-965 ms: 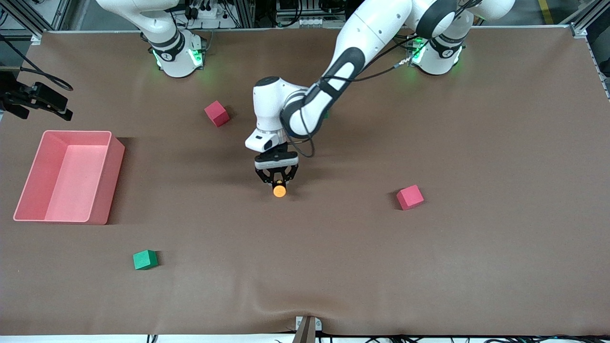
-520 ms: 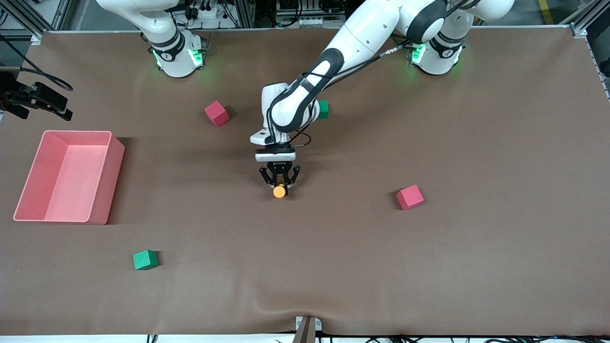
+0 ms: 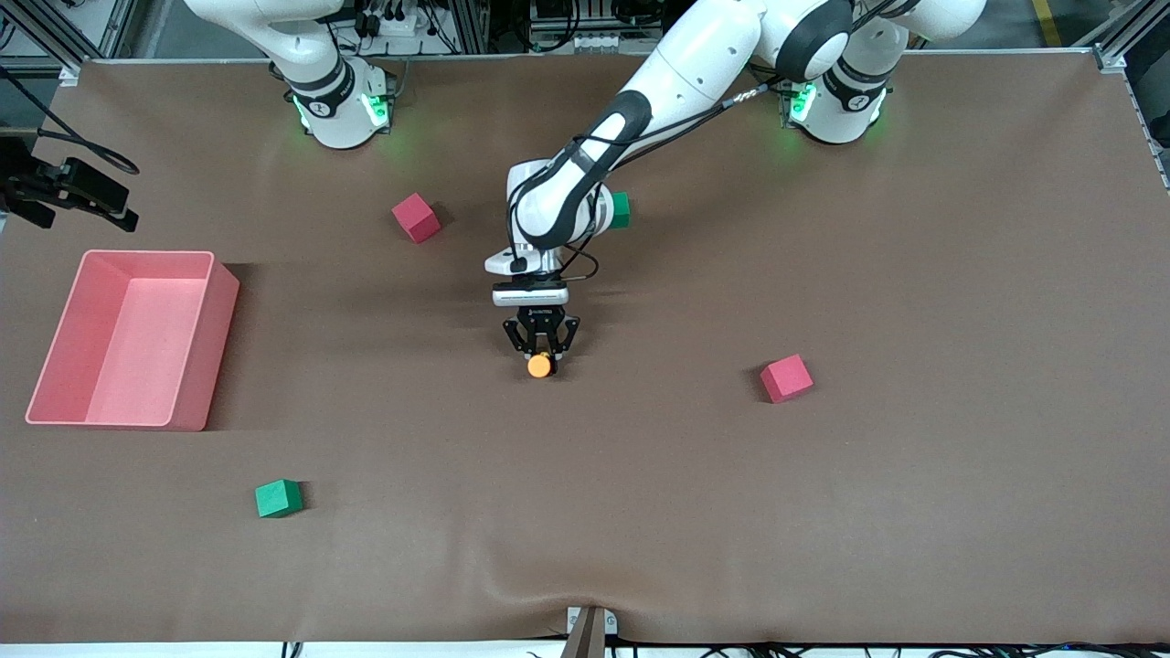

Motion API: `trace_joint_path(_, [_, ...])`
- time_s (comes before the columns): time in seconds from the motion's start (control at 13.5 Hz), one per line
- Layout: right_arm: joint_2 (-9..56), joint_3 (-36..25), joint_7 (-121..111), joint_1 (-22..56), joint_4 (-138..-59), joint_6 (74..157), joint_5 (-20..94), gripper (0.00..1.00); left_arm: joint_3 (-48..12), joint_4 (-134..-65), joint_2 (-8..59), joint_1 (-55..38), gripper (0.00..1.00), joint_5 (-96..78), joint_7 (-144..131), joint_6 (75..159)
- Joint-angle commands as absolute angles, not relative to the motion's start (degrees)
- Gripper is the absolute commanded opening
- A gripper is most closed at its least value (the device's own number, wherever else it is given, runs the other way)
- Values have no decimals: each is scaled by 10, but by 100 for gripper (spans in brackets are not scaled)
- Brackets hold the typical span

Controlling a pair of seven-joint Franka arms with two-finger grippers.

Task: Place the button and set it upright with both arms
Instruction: 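Lower the button upright onto the table with the left gripper, then open the left gripper and lift it off the button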

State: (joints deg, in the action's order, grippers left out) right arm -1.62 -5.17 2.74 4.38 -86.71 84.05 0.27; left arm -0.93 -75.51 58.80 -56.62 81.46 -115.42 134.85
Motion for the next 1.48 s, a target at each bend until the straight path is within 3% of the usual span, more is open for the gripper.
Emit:
trace_joint_path(0.0, [-11, -51, 22, 41, -854, 832, -1, 100, -18, -720, 617, -562, 23, 855, -1209, 1343])
trace_joint_path(0.15, [-11, -51, 22, 41, -854, 833, 0, 100, -18, -729, 617, -564, 64, 853, -1235, 1342])
trace_joint_path(0.22, [-11, -51, 22, 42, -854, 833, 0, 100, -18, -733, 616, -565, 95, 853, -1249, 1342])
trace_joint_path(0.3, [-11, -51, 22, 41, -854, 832, 0, 100, -19, -735, 614, -565, 100, 852, -1257, 1342])
trace_joint_path(0.67, [-11, -51, 21, 40, -855, 831, 0, 100, -24, -736, 585, -575, 100, 746, -1251, 1341])
trace_joint_path(0.89, [-11, -51, 21, 38, -855, 831, 0, 100, -57, -737, 558, -572, 100, 639, -1248, 1339])
trace_joint_path(1.11, [-11, -51, 21, 39, -855, 831, 0, 100, -87, -736, 515, -570, 100, 455, -1163, 1278])
trace_joint_path(1.41, [-11, -51, 21, 39, -855, 831, 0, 100, -84, -734, 430, -548, 100, 237, -1023, 1212])
